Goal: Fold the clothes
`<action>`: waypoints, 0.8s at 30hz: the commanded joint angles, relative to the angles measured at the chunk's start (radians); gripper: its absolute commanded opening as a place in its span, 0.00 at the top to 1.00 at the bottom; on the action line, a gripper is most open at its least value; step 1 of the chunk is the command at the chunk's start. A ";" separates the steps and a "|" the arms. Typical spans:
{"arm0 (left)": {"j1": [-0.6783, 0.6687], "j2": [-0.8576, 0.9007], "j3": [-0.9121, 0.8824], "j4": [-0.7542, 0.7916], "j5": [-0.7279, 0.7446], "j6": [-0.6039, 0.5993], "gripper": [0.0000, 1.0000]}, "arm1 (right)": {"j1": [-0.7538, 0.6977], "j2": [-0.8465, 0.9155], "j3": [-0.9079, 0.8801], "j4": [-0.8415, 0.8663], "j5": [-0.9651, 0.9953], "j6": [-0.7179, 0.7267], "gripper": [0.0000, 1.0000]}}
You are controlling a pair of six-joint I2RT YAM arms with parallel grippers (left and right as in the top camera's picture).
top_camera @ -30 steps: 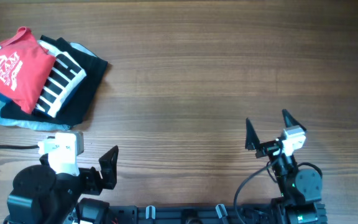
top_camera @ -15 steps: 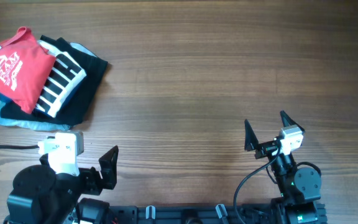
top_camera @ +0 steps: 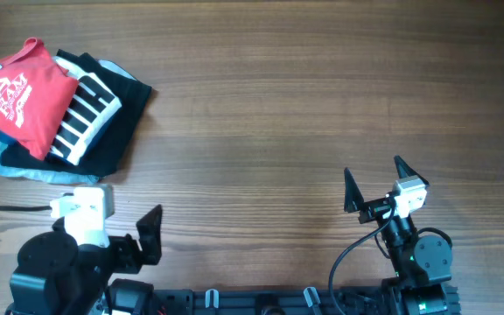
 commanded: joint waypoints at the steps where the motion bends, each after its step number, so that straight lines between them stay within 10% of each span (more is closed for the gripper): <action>1: 0.147 -0.017 -0.014 -0.026 -0.032 0.005 0.00 | -0.005 -0.010 -0.001 0.006 -0.018 0.016 0.01; 13: 0.239 -0.377 -0.548 0.406 -0.050 -0.037 0.00 | -0.005 -0.010 -0.001 0.006 -0.018 0.016 0.00; 24: 0.174 -0.476 -1.029 1.259 0.006 -0.028 0.00 | -0.005 -0.010 -0.001 0.006 -0.018 0.016 0.00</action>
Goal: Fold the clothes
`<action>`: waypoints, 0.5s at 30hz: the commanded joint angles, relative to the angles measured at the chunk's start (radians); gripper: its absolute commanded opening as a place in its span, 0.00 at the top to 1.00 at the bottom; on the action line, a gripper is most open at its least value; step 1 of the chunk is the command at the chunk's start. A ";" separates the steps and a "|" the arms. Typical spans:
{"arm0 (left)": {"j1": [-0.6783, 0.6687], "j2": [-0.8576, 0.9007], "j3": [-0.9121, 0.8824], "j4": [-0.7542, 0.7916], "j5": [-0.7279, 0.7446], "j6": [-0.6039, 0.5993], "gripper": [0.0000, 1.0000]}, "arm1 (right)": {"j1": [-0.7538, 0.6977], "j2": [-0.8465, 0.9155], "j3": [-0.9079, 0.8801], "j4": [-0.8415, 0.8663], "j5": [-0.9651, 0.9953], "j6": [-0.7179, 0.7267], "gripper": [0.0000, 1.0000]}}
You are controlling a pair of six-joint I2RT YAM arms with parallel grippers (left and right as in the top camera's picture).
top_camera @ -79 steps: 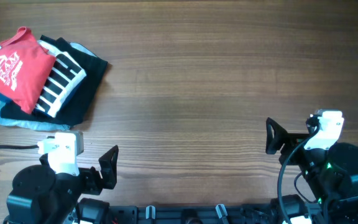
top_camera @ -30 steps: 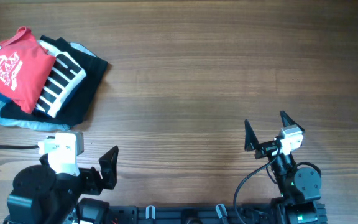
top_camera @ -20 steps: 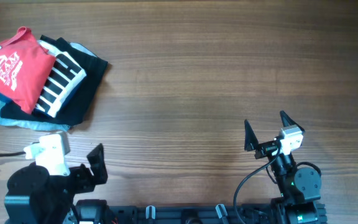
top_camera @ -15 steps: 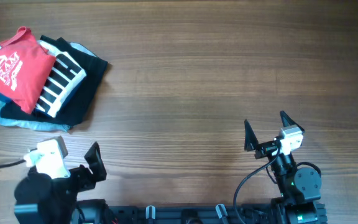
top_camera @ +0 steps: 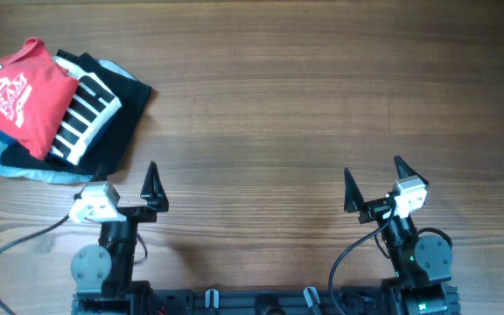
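A stack of folded clothes lies at the far left of the table. A red printed shirt [top_camera: 20, 96] is on top, over a black-and-white striped garment [top_camera: 87, 112], a black one [top_camera: 128, 109] and a light blue one [top_camera: 20, 168] at the bottom. My left gripper [top_camera: 123, 178] stands open just in front of the stack's near right corner, holding nothing. One finger [top_camera: 153, 185] shows clearly; the other is lost against the dark cloth. My right gripper [top_camera: 373, 171] is open and empty at the near right.
The wooden table [top_camera: 304, 96] stretches from the middle to the right. A black cable [top_camera: 20, 241] runs from the left arm's base toward the left edge. Both arm bases sit at the near edge.
The left arm was low at the near left with its gripper turned sideways. It now faces forward, its open fingers by the stack's near edge. The right arm has not moved.
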 commanded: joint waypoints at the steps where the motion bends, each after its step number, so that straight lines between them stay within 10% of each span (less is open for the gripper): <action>1: -0.012 -0.010 -0.100 0.126 0.005 -0.002 0.00 | -0.005 -0.009 -0.001 0.005 -0.016 0.016 0.00; 15: -0.034 -0.010 -0.114 -0.008 0.005 -0.002 0.00 | -0.005 -0.009 -0.001 0.005 -0.016 0.016 0.00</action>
